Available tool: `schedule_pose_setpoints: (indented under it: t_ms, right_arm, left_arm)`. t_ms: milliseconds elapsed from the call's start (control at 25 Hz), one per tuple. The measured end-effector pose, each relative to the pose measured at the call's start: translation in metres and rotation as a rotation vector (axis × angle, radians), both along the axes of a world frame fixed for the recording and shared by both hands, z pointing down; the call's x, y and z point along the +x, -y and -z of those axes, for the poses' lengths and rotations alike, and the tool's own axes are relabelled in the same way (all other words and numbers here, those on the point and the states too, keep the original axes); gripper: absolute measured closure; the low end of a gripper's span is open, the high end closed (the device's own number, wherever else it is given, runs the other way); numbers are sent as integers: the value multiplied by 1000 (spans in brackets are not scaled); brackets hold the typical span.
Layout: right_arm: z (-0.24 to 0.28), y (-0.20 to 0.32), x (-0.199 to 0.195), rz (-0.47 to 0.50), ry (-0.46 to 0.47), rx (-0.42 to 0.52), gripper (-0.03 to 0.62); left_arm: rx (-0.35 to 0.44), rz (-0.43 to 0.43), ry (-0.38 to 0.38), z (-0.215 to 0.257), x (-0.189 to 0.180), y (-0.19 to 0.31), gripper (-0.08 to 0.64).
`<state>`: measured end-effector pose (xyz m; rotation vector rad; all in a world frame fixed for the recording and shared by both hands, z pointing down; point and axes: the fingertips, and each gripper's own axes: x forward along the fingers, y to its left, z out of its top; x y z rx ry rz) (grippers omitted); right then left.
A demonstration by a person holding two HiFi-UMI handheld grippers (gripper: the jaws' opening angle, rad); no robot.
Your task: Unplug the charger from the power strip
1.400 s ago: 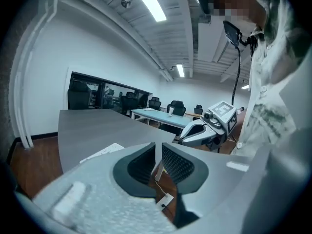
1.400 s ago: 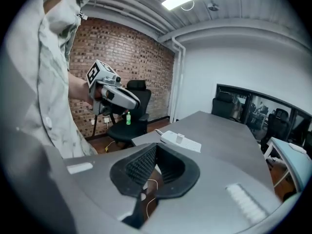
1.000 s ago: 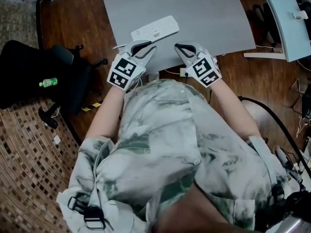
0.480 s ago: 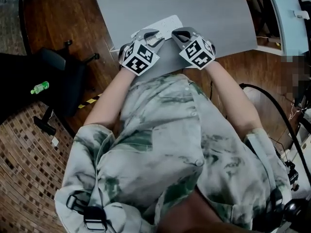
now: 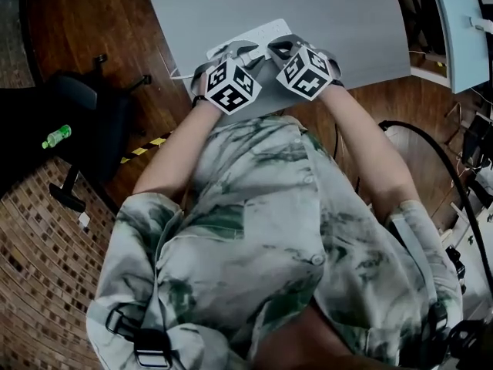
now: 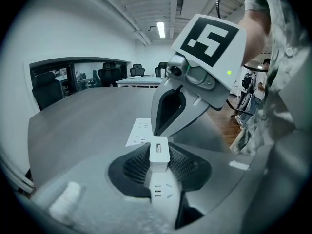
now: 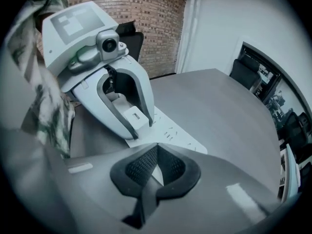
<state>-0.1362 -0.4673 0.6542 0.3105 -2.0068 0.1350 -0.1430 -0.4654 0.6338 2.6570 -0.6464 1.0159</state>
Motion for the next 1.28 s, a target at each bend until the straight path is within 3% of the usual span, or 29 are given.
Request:
schedule_pose_setpoints:
  t_ms: [320,560,720,920,1120,1280]
  right_arm:
    - [-1,-2,-3,17,-104,-61,595]
    - [-5,-4,-1,7,-130,-69,595]
    - [-9,-4,-1,50,-172,-37,597]
    - [-7,-4,-2,69,-173,-14,597]
    - [-2,-1,-3,56,-131,12,597]
    - [-5,2,0,59,-69,98,597]
  left_arm:
    - [23,-8,22,2,0,-1,459]
    - [23,-3,38,3,0,-1,462]
    - [60,-16,71,3,0,-2,462]
    - [193,-8,-28,75,6,14,459]
    - [172,59,-76,106,-20,30,457]
    - [142,156,-93,124,-51,25,457]
